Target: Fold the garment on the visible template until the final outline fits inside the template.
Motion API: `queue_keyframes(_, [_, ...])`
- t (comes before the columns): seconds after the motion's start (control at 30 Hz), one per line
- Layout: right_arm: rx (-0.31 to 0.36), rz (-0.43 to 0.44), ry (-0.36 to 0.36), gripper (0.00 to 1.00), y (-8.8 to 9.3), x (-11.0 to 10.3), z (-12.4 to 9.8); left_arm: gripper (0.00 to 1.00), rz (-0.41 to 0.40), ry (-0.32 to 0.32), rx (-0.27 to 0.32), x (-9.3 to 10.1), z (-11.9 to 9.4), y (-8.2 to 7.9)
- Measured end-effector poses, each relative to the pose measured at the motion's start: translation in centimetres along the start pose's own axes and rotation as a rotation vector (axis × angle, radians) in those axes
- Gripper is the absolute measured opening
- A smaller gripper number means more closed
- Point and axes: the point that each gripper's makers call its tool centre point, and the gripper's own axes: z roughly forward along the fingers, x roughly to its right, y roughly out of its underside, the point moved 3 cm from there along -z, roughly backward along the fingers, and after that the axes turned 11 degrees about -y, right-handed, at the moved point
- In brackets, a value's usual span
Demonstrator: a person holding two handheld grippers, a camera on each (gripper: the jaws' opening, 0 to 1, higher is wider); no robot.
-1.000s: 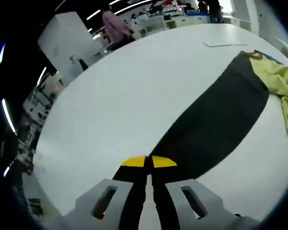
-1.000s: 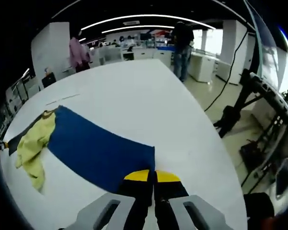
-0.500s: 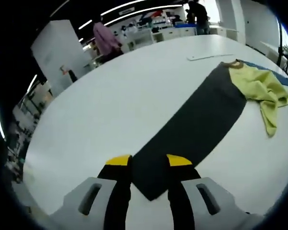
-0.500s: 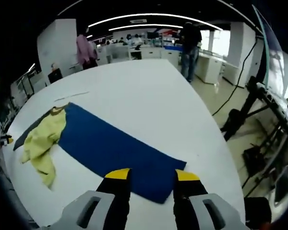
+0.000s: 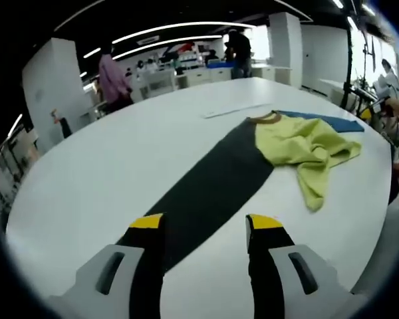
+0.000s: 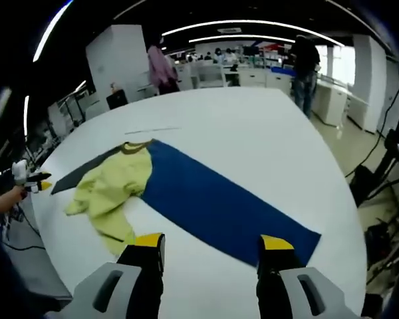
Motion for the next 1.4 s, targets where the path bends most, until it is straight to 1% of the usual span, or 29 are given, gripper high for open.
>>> queue_keyframes(0.1, [0.004, 0.0, -0.048, 0.56, -0.3, -1.5, 0.5, 0.47, 0.018, 0.056, 0.025, 2.2, -0.2, -0.3])
queue_keyframes(0.2, [-0.005, -0.018, -0.08, 0.56, -0.4, -2.7, 1.1, 0.46, 0.062, 0.081, 0.05, 3.7, -0.3, -0.4])
queue_keyframes(0.3, [-0.013, -0.027, -0.114, 0.56, -0.3, -4.1, 1.7, 0.45, 0.086, 0.113, 0.058, 5.4, -0.5, -0.3])
queue_keyframes(0.4, [-0.029, -0.043, -0.137, 0.56, 0.0, -5.1, 2.2, 0.45, 0.076, 0.152, 0.071, 7.0, -0.6, 0.0])
queue_keyframes(0.5, [-0.041, -0.057, -0.152, 0.56, 0.4, -6.0, 2.8, 0.45, 0.056, 0.179, 0.082, 8.1, -0.6, 0.1])
queue_keyframes(0.57, [-0.047, -0.063, -0.166, 0.56, 0.6, -6.5, 3.2, 0.44, 0.05, 0.204, 0.079, 8.9, -0.5, 0.4])
queue_keyframes(0.7, [-0.07, -0.065, -0.191, 0.56, 1.5, -7.7, 4.1, 0.43, 0.059, 0.249, 0.079, 10.2, -0.2, 0.9])
queue_keyframes(0.77, [-0.09, -0.067, -0.207, 0.55, 2.2, -7.7, 4.7, 0.42, 0.061, 0.269, 0.08, 11.0, 0.1, 1.0])
queue_keyframes(0.9, [-0.114, -0.075, -0.21, 0.53, 3.0, -8.3, 5.9, 0.37, 0.074, 0.284, 0.077, 12.3, 0.6, 1.1])
queue_keyframes(0.97, [-0.13, -0.079, -0.203, 0.52, 3.6, -8.4, 6.4, 0.34, 0.101, 0.284, 0.055, 12.8, 1.0, 1.4])
queue_keyframes(1.0, [-0.132, -0.079, -0.204, 0.51, 3.8, -8.6, 6.5, 0.33, 0.116, 0.288, 0.048, 13.1, 1.2, 1.6])
queue_keyframes(1.13, [-0.138, -0.074, -0.207, 0.47, 4.3, -9.1, 7.2, 0.29, 0.13, 0.285, 0.037, 13.8, 1.8, 1.9])
queue_keyframes(1.23, [-0.149, -0.094, -0.188, 0.43, 4.7, -9.3, 7.7, 0.26, 0.155, 0.282, 0.037, 14.3, 2.0, 2.0])
queue_keyframes(1.4, [-0.153, -0.113, -0.157, 0.32, 5.1, -9.5, 8.2, 0.18, 0.142, 0.269, 0.035, 14.5, 2.6, 2.0])
